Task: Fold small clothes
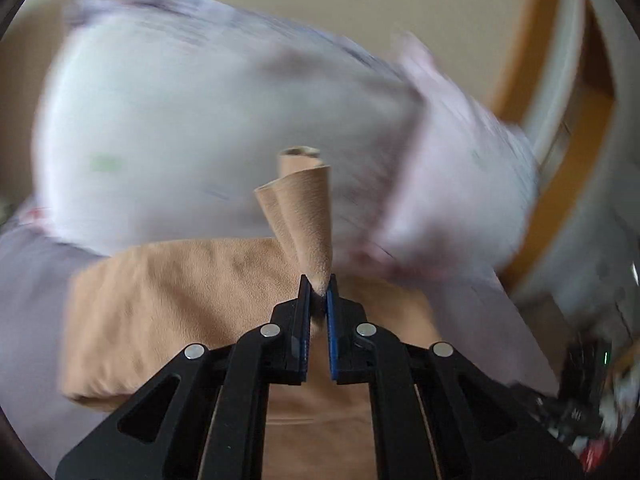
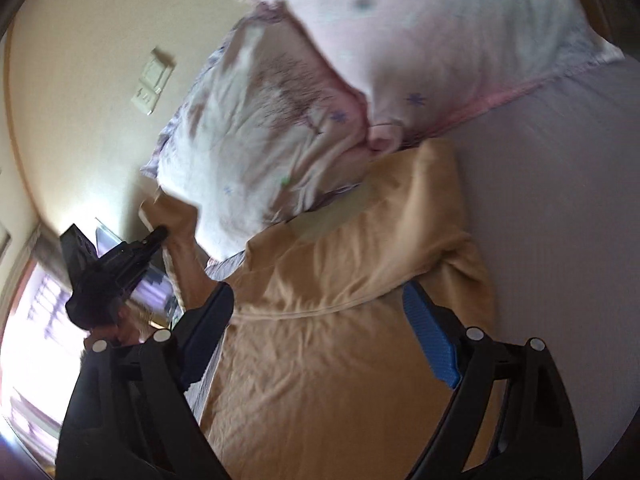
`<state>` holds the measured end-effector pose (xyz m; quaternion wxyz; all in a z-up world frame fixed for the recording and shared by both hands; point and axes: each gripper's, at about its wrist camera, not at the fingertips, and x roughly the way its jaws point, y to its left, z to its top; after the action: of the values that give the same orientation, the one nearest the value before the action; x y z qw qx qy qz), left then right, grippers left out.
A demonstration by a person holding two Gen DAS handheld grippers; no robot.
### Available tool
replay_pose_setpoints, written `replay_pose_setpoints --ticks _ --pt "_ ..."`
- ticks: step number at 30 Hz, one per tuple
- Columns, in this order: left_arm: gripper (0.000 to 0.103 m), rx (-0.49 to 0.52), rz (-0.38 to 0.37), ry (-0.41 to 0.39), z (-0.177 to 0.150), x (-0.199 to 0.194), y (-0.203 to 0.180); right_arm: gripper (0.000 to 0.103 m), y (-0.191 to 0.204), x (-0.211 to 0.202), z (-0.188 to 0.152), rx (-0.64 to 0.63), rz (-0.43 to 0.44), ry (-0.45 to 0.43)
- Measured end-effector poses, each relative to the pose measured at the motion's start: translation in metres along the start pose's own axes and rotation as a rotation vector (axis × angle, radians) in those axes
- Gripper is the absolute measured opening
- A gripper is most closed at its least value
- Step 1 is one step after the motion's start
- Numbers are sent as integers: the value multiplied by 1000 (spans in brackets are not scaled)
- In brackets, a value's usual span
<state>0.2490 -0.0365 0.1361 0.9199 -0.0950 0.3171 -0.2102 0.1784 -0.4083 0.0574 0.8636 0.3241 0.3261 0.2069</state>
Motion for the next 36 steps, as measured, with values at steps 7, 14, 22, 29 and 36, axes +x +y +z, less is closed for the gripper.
replay_pose_setpoints --ticks 7,14,22,29,36 --pt "7 261 -79 333 -79 97 -86 76 -43 15 18 159 -19 48" --pt "70 215 -96 135 -58 -5 -38 56 -21 45 44 81 -56 90" --pt "71 158 38 264 -116 -56 34 22 -22 83 47 -9 -253 154" --pt "71 65 43 349 -152 -56 66 3 -4 78 52 -121 -297 64" --pt "71 46 44 329 -161 -63 70 16 -31 95 79 -84 -502 107"
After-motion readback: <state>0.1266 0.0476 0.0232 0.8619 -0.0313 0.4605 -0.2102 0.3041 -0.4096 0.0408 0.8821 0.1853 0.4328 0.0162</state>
